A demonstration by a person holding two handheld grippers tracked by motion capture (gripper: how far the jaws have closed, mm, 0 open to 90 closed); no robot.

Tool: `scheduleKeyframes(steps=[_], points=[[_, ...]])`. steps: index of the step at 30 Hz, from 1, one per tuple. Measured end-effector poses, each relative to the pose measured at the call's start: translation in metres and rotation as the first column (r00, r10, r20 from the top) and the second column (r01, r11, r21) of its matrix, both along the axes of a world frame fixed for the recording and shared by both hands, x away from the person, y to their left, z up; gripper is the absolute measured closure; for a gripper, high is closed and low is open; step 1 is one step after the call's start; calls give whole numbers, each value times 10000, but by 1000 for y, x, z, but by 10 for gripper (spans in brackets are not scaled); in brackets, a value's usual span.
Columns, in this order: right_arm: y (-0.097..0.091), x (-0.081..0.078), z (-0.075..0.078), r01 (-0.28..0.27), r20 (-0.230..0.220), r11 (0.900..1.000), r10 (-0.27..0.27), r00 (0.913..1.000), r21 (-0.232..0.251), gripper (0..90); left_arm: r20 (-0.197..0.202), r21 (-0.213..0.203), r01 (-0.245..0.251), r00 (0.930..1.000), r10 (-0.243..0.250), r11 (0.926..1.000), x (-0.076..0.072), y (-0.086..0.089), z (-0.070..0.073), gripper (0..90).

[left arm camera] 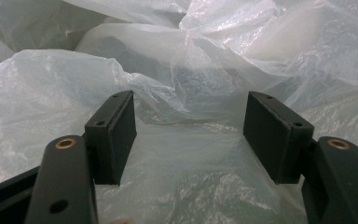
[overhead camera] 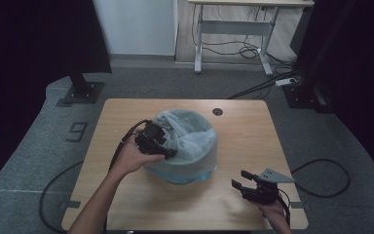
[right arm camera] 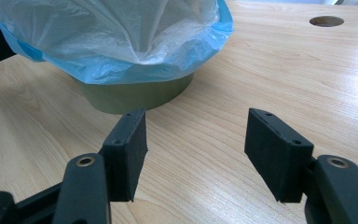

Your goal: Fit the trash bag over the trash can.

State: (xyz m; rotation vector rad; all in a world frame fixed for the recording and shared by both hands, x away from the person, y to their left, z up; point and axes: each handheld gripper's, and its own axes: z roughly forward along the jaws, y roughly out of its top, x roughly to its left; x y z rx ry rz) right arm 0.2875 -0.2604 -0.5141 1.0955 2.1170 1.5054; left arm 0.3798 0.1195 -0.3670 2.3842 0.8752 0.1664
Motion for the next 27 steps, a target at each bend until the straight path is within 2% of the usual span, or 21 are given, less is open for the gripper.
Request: scheduleKeyframes(steps=[3, 7, 10, 15, 21, 25, 27], points=[[0, 0, 0, 15, 26, 10000, -15, 10000, 14, 379, 202, -204, 20, 9998, -16, 9998, -4, 3, 4, 342], [-2, 0, 1, 45, 35, 10000, -45, 10000, 30, 380, 650, -834, -2, 9979, 56, 9965, -15, 14, 14, 342], [-2, 0, 0, 22, 44, 10000, -23, 10000, 53, 379, 1087, -1524, -219, 9933, 388, 9881, -25, 27, 21, 342], [-2, 0, 0, 77, 13, 9999, -77, 10000, 76, 377, 1492, -2283, -468, 9854, 824, 9725, -36, 47, 27, 336], [-5, 0, -2, 172, -72, 9998, -171, 9998, 57, 374, 1721, -2767, -601, 9788, 1109, 9591, -52, 68, 24, 336], [-6, 0, -4, 237, -120, 9997, -237, 9996, 28, 374, 1724, -2857, -696, 9774, 1227, 9558, -62, 81, 15, 335], [-7, 0, -4, 231, -117, 9997, -231, 9997, -11, 373, 1737, -2806, -792, 9760, 1317, 9566, -67, 87, 9, 330]])
